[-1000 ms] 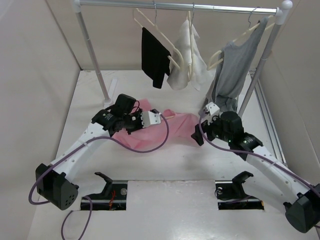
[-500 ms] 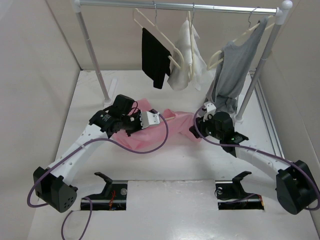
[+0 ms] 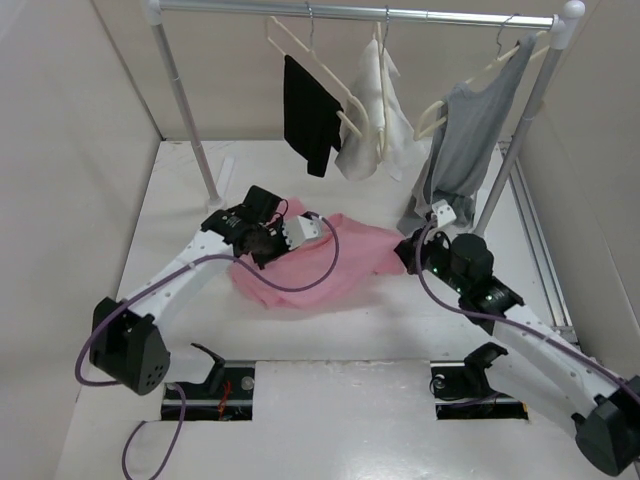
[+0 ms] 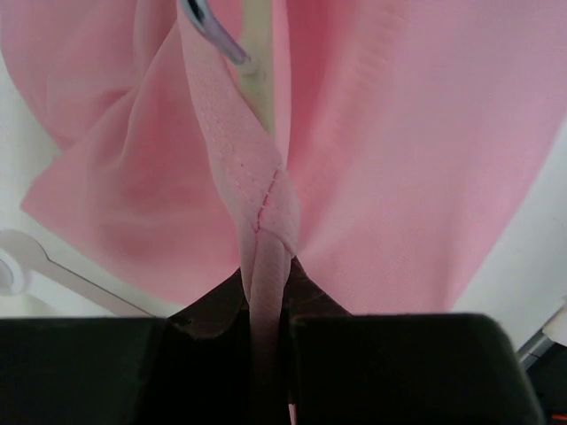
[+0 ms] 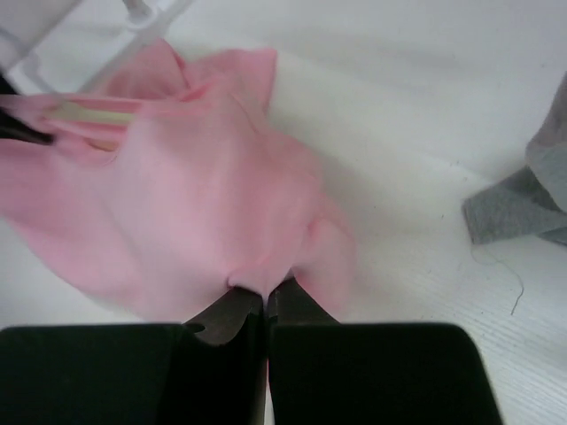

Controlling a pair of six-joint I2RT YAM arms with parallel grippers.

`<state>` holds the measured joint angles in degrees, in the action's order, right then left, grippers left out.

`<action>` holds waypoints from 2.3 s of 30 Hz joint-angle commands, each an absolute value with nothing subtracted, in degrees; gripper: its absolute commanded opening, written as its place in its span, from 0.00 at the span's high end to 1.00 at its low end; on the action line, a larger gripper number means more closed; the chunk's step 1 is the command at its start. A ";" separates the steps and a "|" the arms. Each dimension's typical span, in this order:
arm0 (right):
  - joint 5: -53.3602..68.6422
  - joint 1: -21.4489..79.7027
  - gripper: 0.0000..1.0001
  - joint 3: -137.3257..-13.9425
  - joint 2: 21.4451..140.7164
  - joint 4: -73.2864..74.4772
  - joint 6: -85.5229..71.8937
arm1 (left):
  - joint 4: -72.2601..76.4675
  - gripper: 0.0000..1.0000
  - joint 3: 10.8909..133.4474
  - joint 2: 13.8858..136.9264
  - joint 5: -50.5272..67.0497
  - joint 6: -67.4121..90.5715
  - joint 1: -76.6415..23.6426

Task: Place the t-shirt on the hanger
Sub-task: Place tshirt on hanger

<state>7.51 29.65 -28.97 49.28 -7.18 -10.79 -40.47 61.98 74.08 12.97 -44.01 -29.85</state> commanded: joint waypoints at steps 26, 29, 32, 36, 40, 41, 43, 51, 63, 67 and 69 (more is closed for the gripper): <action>0.44 35.60 0.16 -46.67 49.39 15.29 3.96 | -49.39 1.00 69.08 69.26 29.00 -55.11 -26.72; 2.70 33.50 0.07 -44.66 52.46 12.32 3.34 | -49.39 1.00 70.92 69.26 30.67 -53.53 -26.72; 11.03 30.94 0.07 -40.61 56.15 6.88 3.34 | -49.39 1.00 71.46 69.79 31.29 -53.00 -26.72; 16.87 30.94 0.07 -39.55 58.96 2.12 2.82 | -49.39 1.00 70.93 70.40 30.15 -52.39 -26.72; 14.96 30.94 0.13 -38.94 61.51 -2.36 -0.95 | -48.87 1.00 70.31 69.79 30.15 -51.86 -26.72; 14.94 30.94 0.18 -38.94 62.05 -2.37 -1.49 | -48.87 1.00 70.31 69.79 30.15 -51.86 -26.72; 14.42 30.24 0.40 -38.94 63.19 -4.48 -2.02 | -48.87 1.00 69.70 69.79 30.76 -51.86 -26.72; 17.48 27.43 1.00 -39.54 57.67 -4.49 -2.81 | -48.34 1.00 65.14 68.20 25.58 -54.49 -26.72; 20.82 26.20 1.00 -41.40 57.12 3.96 4.22 | -42.37 1.00 63.01 65.39 23.20 -52.48 -29.88; 23.62 23.74 1.00 -41.40 58.45 5.18 4.22 | -46.57 1.00 64.42 65.39 26.10 -55.98 -29.88; 25.31 22.32 0.85 -42.27 60.37 6.40 5.44 | -46.58 1.00 63.81 64.08 26.10 -55.99 -29.88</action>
